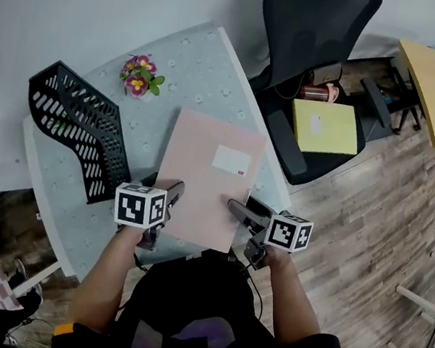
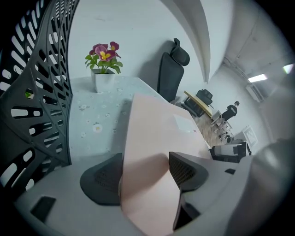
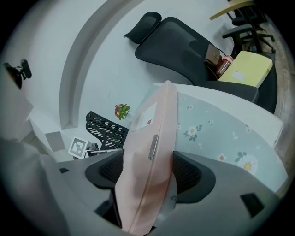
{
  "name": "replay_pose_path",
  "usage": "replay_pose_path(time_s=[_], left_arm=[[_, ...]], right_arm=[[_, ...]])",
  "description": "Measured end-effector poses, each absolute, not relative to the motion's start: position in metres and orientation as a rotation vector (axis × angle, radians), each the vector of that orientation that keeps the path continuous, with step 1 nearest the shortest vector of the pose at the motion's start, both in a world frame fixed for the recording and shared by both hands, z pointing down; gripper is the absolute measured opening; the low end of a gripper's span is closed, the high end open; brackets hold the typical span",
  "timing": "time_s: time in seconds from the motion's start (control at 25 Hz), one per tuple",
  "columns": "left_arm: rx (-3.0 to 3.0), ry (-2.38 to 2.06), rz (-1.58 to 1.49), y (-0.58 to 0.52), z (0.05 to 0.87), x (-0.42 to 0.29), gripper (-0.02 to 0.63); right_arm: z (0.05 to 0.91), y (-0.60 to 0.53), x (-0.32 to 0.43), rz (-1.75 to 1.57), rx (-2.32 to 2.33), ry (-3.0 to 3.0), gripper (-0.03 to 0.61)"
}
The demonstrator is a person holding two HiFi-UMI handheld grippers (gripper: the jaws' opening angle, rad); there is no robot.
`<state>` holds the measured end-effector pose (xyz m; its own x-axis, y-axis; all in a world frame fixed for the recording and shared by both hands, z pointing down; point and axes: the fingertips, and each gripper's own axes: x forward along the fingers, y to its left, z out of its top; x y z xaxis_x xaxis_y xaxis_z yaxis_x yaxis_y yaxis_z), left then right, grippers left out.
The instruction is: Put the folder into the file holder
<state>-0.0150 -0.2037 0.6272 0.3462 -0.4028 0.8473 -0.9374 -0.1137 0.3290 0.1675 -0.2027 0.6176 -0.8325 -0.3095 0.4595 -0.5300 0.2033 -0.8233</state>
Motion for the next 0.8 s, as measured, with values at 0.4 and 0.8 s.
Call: replay_pose_path(time_s=[0.4, 0.8], left_arm=[[1.693, -1.191, 0.678, -0.197, 0.626, -0.015, 0.305], [1.682, -1.175, 0.589, -0.191, 0.625, -0.017, 0.305]], right_arm=[[0.620, -0.202, 0.182, 1.726, 0.803, -2.246, 0.215], [0.593, -0.203, 0.185, 1.768, 0.760, -2.334, 0.195]])
